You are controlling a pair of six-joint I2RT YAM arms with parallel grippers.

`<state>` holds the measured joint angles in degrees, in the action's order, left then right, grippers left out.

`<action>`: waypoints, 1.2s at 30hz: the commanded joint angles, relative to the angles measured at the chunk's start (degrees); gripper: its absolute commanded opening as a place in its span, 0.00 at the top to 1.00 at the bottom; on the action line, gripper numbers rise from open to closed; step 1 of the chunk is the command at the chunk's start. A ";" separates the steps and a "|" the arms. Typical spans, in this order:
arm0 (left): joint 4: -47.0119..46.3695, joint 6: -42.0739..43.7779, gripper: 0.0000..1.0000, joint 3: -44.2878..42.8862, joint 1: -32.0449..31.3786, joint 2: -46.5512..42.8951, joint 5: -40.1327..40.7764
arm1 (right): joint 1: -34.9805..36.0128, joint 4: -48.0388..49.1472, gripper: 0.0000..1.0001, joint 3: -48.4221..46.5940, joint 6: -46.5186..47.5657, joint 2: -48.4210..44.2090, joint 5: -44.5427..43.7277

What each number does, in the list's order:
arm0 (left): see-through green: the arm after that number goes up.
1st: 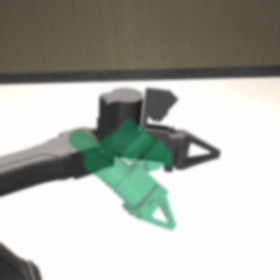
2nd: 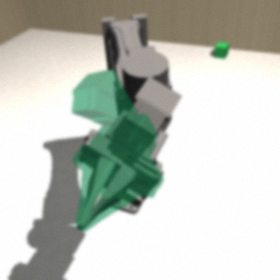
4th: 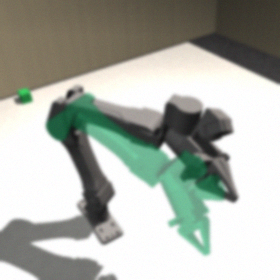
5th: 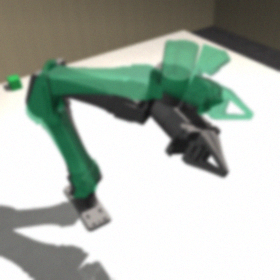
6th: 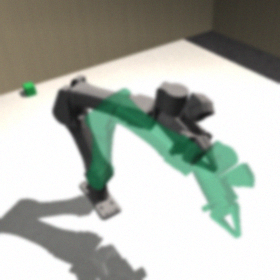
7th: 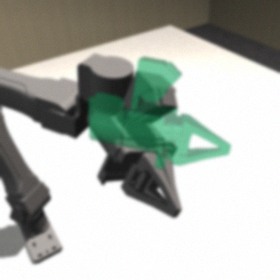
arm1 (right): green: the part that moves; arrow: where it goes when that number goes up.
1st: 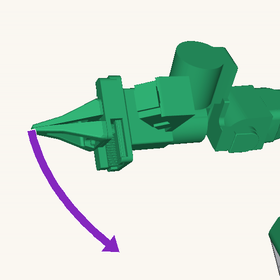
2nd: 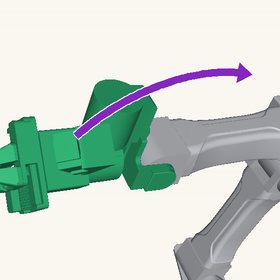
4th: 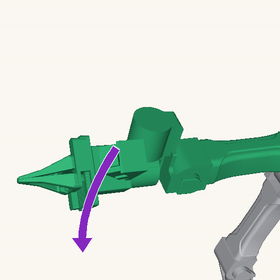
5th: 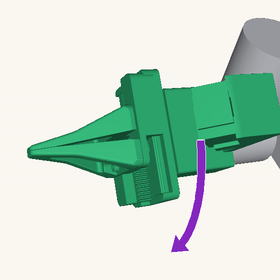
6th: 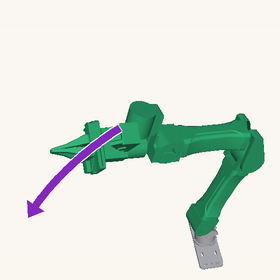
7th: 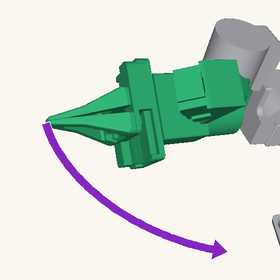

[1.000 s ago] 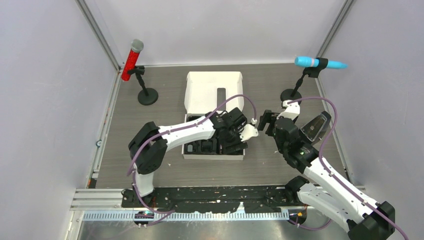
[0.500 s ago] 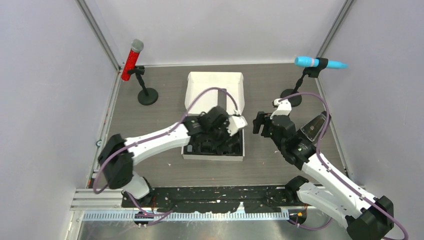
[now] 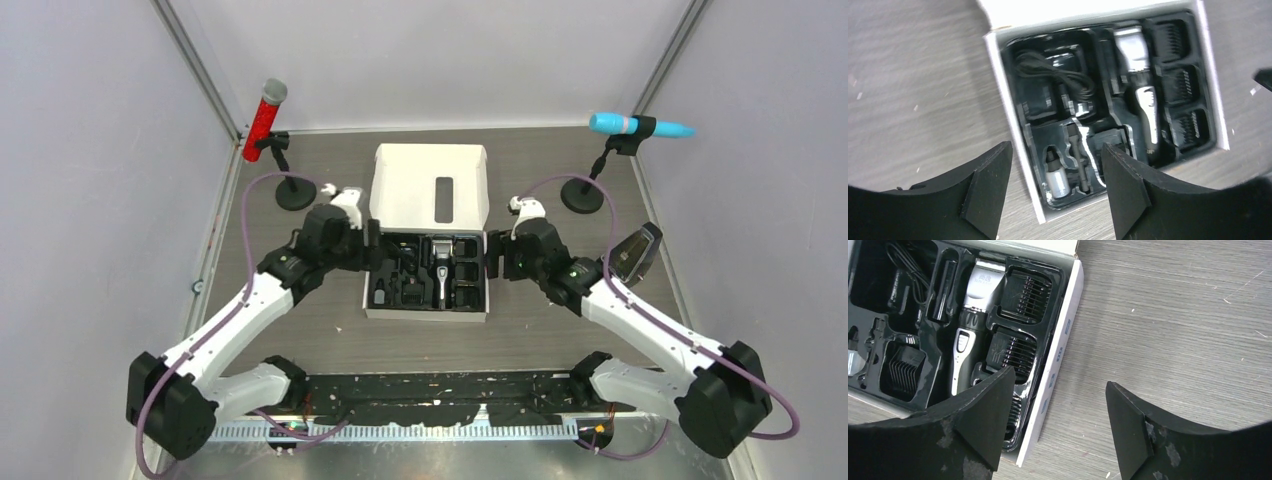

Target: Sort the hair-cutting tools

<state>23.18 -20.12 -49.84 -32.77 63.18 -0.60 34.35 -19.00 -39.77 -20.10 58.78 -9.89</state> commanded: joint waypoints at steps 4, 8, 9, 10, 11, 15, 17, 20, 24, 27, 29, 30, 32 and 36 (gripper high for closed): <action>1.23 -12.98 0.31 6.83 13.53 -5.27 -2.56 | -4.40 2.35 0.20 -8.48 -0.76 6.90 3.39; 1.76 -15.33 0.31 0.91 17.91 -2.23 -3.04 | -9.97 5.38 0.13 -11.77 -3.01 10.97 7.51; 1.39 -15.27 0.31 -1.52 18.29 -0.44 -3.35 | -11.77 6.48 0.12 -12.32 -3.37 11.87 8.66; 1.13 -15.08 0.31 -4.16 18.49 1.71 -3.46 | -12.60 7.07 0.12 -13.53 -4.01 13.94 10.20; 1.01 -15.22 0.31 -6.92 18.67 4.15 -3.26 | -14.06 8.18 0.12 -14.26 -4.30 15.02 12.30; 3.43 -16.50 0.31 -19.50 19.13 17.39 -4.04 | -16.44 10.19 0.11 -19.18 -5.57 22.28 16.70; 5.77 -16.64 0.31 -26.49 19.31 24.51 -4.81 | -17.18 10.87 0.11 -21.82 -6.08 27.13 18.21; 9.18 -16.24 0.31 -35.38 19.62 33.47 -5.06 | -18.50 12.62 0.11 -25.30 -7.45 31.69 20.98; 12.31 -15.40 0.32 -45.18 20.08 42.88 -5.78 | -19.48 14.51 0.11 -28.77 -9.35 37.33 21.87; 15.05 -14.78 0.32 -50.64 20.22 47.88 -4.92 | -19.64 14.60 0.11 -32.10 -9.36 41.71 22.55; 18.22 -14.10 0.32 -54.73 20.29 51.13 -4.01 | -19.71 14.61 0.11 -33.52 -9.39 43.90 22.60; 19.25 -13.72 0.32 -56.42 20.25 52.61 -4.47 | -19.75 14.61 0.11 -33.96 -9.38 44.50 22.93; 20.61 -13.55 0.32 -59.18 20.29 55.34 -6.05 | -19.76 14.61 0.11 -35.34 -9.31 46.39 23.80; 21.49 -14.30 0.33 -61.80 20.29 59.04 -11.67 | -19.76 15.06 0.11 -37.59 -9.90 50.10 26.39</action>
<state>41.45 -35.07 -108.14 -12.86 120.07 -6.76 14.74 -6.70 -73.89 -28.93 106.85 12.91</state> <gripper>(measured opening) 0.679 0.889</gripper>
